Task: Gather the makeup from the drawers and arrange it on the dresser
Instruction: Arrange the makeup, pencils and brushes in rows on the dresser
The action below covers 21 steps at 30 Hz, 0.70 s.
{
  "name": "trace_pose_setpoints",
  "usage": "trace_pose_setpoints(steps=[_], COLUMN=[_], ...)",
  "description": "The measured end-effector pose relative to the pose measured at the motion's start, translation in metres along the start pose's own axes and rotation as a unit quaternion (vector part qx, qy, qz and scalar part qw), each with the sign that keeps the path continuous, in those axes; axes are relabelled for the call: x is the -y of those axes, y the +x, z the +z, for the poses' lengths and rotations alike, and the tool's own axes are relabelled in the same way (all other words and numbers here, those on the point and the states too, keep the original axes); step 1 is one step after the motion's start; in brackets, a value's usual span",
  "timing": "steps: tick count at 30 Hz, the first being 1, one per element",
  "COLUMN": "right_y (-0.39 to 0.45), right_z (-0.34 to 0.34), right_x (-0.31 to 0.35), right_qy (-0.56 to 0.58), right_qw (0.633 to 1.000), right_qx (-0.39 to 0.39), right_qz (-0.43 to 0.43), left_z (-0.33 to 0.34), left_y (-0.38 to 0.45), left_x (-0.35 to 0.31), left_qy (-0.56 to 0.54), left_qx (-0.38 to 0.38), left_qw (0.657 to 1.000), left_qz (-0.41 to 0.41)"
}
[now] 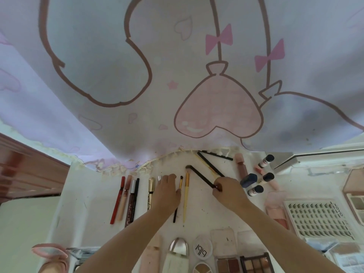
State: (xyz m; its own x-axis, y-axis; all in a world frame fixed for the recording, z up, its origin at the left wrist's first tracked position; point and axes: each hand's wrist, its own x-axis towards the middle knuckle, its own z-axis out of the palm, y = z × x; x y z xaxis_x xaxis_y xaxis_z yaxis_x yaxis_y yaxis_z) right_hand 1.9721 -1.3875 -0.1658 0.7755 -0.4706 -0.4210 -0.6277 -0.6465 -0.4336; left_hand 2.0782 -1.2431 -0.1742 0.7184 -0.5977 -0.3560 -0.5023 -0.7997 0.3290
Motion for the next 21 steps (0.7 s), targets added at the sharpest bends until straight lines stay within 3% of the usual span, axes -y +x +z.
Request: trace_pose_setpoints(steps=[2,4,6,8,10,12,14,17,18,21], right_y=[-0.011,-0.023,-0.032,-0.035,-0.034,-0.033,-0.031,-0.022,-0.019,-0.02], right_z=[-0.011,-0.021,-0.029,-0.032,-0.029,-0.024,-0.027,-0.063,-0.076,-0.089], right_x=[0.002,0.007,0.013,0.017,0.02,0.023,0.024,0.009,0.001,-0.005], right_qy=[0.077,0.14,0.204,0.256,0.265,0.31,0.408,0.56,0.566,0.515], right_qw=[0.996,0.988,0.976,0.964,0.962,0.95,0.912,0.812,0.804,0.846], right_qx=[-0.026,-0.038,-0.032,-0.029,-0.033,-0.021,-0.032,-0.132,-0.151,-0.117], right_qz=[-0.022,-0.058,-0.077,-0.069,-0.058,-0.033,0.015,0.094,0.098,0.07], left_z=[-0.005,-0.003,-0.003,-0.01,-0.02,-0.019,-0.028,-0.04,-0.045,-0.059], left_y=[-0.005,-0.007,-0.011,-0.023,-0.033,-0.038,-0.041,-0.04,-0.041,-0.046], left_x=[0.001,0.001,-0.004,-0.012,-0.023,-0.029,-0.03,-0.004,0.007,0.024], left_qy=[0.082,0.107,0.082,0.071,0.085,0.12,0.116,0.069,0.074,0.095], left_qx=[-0.084,-0.176,-0.19,-0.13,-0.047,-0.004,0.024,0.009,0.005,-0.004], left_qw=[0.987,0.949,0.931,0.944,0.969,0.971,0.977,0.991,0.993,0.992], left_qz=[0.113,0.237,0.302,0.295,0.228,0.206,0.175,0.11,0.09,0.078])
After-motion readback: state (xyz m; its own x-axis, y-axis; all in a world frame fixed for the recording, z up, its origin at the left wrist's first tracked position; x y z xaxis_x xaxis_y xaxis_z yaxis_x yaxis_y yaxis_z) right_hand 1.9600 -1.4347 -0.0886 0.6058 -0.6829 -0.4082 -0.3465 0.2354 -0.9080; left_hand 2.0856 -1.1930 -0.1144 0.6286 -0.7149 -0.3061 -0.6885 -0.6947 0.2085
